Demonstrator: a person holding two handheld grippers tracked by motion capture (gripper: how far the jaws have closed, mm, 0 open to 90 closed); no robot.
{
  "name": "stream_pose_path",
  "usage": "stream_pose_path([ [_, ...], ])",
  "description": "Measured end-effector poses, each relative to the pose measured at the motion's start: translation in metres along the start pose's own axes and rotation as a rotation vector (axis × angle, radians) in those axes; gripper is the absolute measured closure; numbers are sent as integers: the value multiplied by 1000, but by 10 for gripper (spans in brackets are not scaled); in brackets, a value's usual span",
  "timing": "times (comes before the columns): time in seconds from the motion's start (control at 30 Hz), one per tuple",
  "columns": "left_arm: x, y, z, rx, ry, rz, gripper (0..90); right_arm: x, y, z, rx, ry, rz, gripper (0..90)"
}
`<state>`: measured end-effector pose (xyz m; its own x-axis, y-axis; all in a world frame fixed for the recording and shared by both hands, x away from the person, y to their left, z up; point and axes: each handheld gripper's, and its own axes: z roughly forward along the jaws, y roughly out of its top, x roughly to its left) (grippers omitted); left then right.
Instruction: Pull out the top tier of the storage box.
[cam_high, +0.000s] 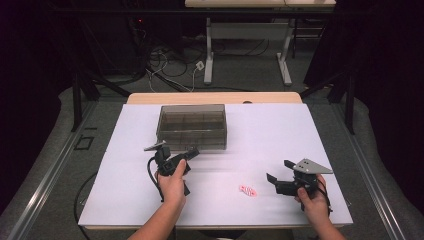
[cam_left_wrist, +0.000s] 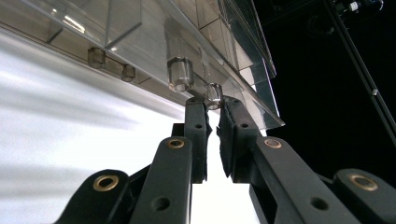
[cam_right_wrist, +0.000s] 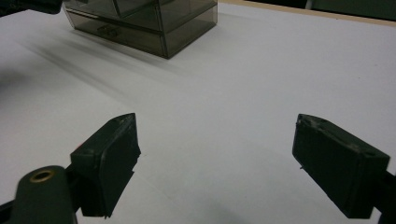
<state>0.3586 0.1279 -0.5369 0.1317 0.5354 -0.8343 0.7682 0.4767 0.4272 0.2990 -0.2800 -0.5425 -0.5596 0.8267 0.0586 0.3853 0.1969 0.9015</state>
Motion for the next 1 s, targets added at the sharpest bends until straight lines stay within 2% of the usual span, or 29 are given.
stream_pose_path([
  [0.7, 1, -2, -1, -6, -2, -5, 812, 0, -1, 3, 17, 18, -13, 143],
  [0.8, 1, -2, -3, -1, -6, -12, 799, 1, -1, 2, 38, 19, -18, 143],
  [1.0, 3, -3, -3, -8, -9, -15, 803, 1, -1, 3, 31, 14, -17, 143],
])
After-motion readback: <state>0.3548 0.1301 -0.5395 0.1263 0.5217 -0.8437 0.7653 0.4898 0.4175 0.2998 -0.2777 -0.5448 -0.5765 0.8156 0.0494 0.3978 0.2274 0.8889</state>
